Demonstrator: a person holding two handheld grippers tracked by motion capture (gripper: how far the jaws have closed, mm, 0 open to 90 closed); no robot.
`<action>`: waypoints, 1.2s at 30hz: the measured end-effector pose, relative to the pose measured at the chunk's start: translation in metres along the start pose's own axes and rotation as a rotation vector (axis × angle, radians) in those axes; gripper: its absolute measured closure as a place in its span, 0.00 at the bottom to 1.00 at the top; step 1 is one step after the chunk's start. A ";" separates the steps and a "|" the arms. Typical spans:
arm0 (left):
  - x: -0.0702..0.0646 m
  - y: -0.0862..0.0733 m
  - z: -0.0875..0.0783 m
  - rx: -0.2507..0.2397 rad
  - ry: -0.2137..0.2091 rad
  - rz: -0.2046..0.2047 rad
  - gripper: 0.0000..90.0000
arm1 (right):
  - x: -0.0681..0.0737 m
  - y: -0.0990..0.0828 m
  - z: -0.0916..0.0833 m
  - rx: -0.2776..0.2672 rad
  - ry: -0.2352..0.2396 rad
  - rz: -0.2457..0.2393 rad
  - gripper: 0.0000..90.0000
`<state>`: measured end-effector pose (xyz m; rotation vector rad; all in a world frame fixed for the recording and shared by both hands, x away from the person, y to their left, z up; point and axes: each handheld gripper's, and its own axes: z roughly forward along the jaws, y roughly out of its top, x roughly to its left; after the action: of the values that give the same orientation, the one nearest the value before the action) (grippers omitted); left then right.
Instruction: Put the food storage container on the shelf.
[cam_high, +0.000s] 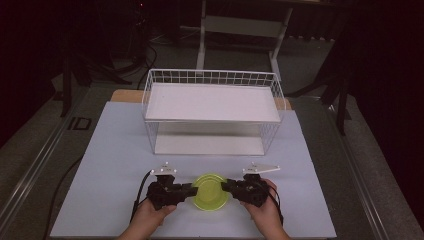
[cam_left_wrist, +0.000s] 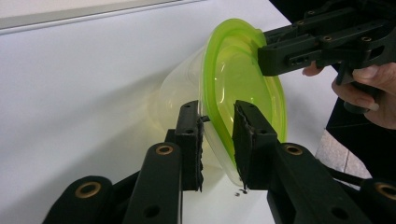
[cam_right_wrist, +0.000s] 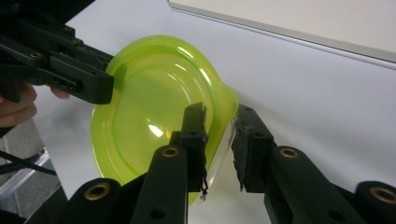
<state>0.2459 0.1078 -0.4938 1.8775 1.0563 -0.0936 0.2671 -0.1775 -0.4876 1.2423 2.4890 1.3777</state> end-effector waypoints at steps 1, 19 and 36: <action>0.000 0.000 0.000 0.000 0.000 0.000 0.84 | 0.000 0.000 0.000 0.000 0.000 0.000 0.84; -0.016 0.007 -0.017 -0.103 0.050 0.027 0.92 | 0.017 0.006 -0.014 -0.067 -0.044 -0.071 0.88; -0.021 0.070 -0.042 -0.177 -0.025 0.053 0.92 | 0.026 0.067 -0.056 -0.179 -0.057 -0.118 0.89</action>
<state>0.2666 0.1140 -0.4121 1.7381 0.9654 0.0073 0.2696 -0.1802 -0.3968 1.0662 2.3021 1.4748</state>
